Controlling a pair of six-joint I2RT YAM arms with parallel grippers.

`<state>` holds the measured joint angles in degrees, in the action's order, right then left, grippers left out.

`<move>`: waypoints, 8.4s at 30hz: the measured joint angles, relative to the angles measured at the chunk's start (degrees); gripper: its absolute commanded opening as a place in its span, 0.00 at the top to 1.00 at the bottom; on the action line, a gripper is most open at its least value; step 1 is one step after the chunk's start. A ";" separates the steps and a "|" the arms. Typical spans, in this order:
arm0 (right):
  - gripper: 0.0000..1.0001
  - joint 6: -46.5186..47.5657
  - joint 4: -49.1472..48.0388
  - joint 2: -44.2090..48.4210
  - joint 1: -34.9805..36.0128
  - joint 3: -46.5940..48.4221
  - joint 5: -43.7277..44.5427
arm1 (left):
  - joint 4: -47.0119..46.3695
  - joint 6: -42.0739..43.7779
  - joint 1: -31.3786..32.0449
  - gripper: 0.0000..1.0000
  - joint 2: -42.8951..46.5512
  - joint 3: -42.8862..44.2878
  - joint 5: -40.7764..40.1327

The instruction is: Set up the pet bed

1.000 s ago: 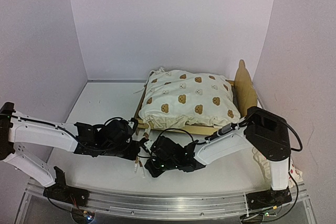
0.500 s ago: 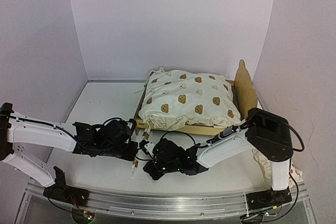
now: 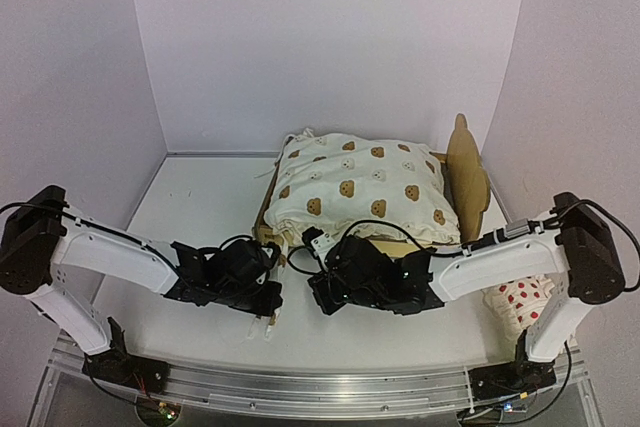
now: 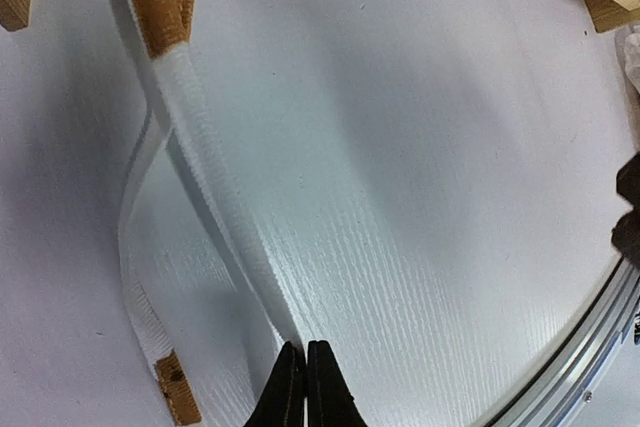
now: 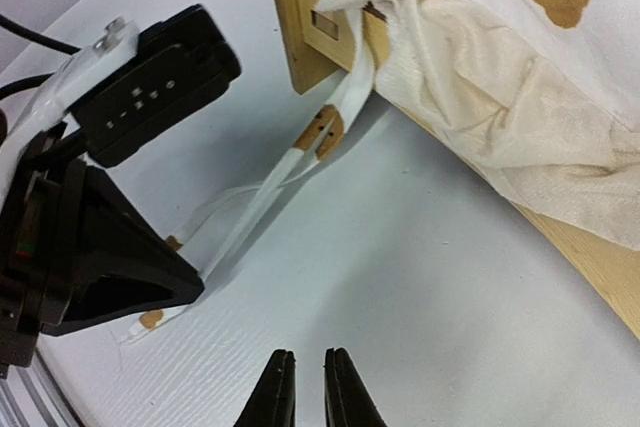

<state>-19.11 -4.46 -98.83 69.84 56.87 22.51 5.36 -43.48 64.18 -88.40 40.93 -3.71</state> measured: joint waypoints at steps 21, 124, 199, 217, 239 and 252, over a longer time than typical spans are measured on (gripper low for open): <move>0.82 -1.10 3.54 -4.20 -3.95 9.28 -4.29 | 16.96 2.71 0.44 0.44 11.86 2.00 -1.08; 1.00 -13.75 -18.01 -27.37 -10.50 18.96 -3.44 | 12.87 5.16 1.14 1.00 11.67 -4.23 -7.80; 1.00 -15.48 -6.95 -14.34 -11.21 12.88 -17.45 | -26.47 11.61 -15.50 1.00 -13.21 5.79 1.57; 0.83 -20.74 -6.38 -14.86 -11.43 13.96 -14.09 | -29.53 3.21 -15.50 1.00 -14.12 4.44 8.88; 0.74 -17.77 -3.83 -5.93 -12.68 3.05 -11.47 | -32.03 2.71 -15.45 1.00 -15.91 4.48 11.60; 0.76 -17.51 -3.42 -13.15 -15.78 8.62 -20.04 | -32.37 2.63 -15.50 1.00 -15.95 4.48 12.25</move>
<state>-36.62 -7.88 -111.98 54.06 65.49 2.47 -27.01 -40.85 48.69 -104.36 45.41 8.54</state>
